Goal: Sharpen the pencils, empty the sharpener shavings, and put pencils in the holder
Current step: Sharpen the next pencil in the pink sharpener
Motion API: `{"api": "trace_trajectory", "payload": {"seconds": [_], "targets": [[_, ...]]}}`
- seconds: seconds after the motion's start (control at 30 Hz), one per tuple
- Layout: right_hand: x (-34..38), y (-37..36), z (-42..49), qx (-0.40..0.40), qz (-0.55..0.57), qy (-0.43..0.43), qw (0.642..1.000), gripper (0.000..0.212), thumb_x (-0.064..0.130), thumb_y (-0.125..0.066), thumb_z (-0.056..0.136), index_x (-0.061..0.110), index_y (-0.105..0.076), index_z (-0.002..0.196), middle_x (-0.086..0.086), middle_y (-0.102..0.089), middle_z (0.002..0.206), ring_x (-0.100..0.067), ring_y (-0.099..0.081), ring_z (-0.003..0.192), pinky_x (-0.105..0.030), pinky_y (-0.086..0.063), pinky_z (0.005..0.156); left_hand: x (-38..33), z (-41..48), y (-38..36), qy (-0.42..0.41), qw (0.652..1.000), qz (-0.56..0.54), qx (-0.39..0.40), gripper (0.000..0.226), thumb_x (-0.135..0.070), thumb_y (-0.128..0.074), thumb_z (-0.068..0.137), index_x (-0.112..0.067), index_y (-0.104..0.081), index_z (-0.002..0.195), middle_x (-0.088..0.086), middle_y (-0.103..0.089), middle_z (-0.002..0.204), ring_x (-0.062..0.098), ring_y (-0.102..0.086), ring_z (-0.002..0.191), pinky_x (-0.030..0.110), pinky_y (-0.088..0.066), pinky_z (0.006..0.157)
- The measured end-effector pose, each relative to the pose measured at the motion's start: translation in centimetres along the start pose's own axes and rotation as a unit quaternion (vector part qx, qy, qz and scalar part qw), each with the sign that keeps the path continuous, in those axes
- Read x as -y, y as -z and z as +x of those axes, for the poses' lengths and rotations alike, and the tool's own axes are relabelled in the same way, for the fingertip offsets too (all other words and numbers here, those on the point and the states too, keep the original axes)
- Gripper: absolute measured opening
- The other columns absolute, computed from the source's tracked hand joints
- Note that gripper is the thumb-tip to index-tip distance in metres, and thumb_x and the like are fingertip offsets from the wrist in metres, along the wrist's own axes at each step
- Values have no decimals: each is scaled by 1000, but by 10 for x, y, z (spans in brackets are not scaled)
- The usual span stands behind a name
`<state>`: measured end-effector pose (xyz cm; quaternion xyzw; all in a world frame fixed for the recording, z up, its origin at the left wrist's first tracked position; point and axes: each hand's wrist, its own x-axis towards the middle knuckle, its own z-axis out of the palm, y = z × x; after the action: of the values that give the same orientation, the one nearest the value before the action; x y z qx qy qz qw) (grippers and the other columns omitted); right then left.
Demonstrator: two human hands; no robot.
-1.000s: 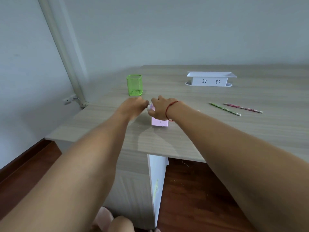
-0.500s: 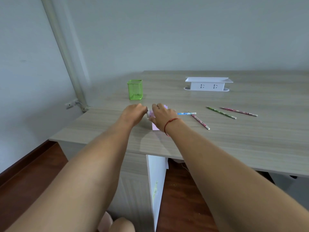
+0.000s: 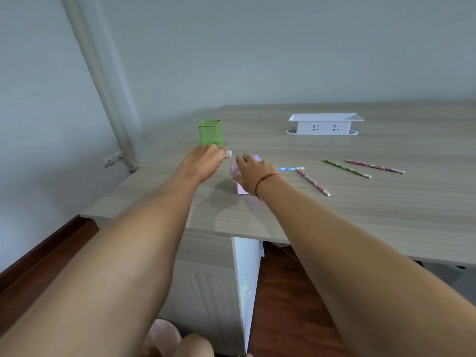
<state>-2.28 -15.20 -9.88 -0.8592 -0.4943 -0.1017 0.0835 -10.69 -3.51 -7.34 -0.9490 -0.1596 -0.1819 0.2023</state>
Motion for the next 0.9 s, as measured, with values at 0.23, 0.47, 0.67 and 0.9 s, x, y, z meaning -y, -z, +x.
{"api": "trace_trajectory", "payload": {"seconds": [0.23,0.47,0.67,0.9], "targets": [[2,1,4,20,6,10,1000,42,34,-36,100,9,-42,134,-10,-46,139,-33,-47,127,-46,-44,101,-15,-31,9,38,998,-48,-16,33,-27,-34,102,-5,-57,102,25,-63,95,43,-62,88,39,-35,62],[1,0,8,33,8,21,999,43,33,-37,99,8,-40,134,-13,-43,141,-33,-43,131,-42,-40,103,-30,-64,-13,28,998,-58,22,30,-14,-39,98,-7,-48,126,21,-61,99,41,-61,89,43,-44,69],[-2,-3,7,26,1,37,999,42,34,-38,99,8,-41,132,-10,-45,138,-35,-45,127,-48,-43,100,-38,-57,-30,31,992,-26,119,27,-18,-36,100,-2,-58,107,19,-64,107,37,-62,102,37,-44,77],[-3,0,10,26,11,42,999,41,30,-37,99,7,-41,132,-12,-46,137,-34,-47,125,-45,-44,100,-27,-30,-39,36,985,-35,165,36,-26,-36,101,-1,-59,114,22,-61,115,38,-59,108,36,-44,84]]}}
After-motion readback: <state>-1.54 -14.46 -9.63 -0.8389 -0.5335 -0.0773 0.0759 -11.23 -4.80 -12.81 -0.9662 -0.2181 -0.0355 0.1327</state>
